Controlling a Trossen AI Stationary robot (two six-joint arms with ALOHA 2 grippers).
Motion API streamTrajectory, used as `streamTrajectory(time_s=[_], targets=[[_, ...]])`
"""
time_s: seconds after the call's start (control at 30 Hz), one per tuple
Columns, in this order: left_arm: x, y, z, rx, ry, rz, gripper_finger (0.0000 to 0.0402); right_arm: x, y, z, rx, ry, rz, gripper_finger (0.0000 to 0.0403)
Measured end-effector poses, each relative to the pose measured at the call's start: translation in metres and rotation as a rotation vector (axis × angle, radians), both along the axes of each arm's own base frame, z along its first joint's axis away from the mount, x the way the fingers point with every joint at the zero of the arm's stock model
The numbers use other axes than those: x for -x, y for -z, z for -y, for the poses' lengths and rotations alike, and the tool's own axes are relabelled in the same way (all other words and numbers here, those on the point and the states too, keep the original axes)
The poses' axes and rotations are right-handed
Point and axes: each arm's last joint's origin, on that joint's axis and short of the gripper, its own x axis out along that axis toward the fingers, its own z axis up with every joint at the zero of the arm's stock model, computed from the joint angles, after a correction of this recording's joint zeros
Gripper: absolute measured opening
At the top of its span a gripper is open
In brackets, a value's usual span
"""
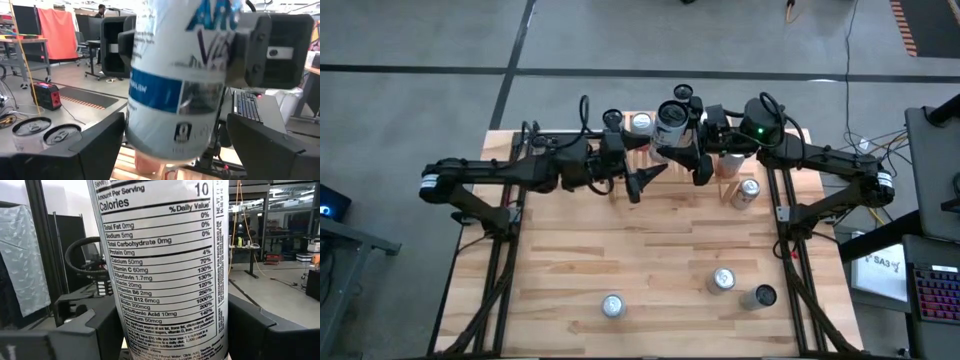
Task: Place canned beverage on shelf
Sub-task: Put the blue soda can on the shelf
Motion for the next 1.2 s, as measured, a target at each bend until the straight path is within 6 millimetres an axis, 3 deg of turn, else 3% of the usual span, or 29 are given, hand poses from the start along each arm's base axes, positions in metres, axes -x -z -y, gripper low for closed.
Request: streamTrajectory(time_s=[0.37, 0.6, 0.77, 1.2], targets=[[-0.012, -0.005, 0.0, -0.014, 0.015, 0.005, 0.0315, -0.008, 0.007, -0.003, -0.005, -0.017, -0.03, 0.0251], [-0.012, -0.003, 0.0, -0.008, 0.011, -0.019, 0.0234, -0.009, 0.008, -0.003, -0.012, -0.022, -0.035, 0.025], [-0.012, -0.003, 0.0, -0.001, 0.006, -0.018, 0.0232, -0.009, 0.008, -0.003, -0.026, -0.023, -0.039, 0.0281], [0.004, -0.009, -0.002, -0.043, -0.061, -0.077, 0.0232, -0.002, 0.004, -0.003, -0.067, 0.037, -0.034, 0.0291]])
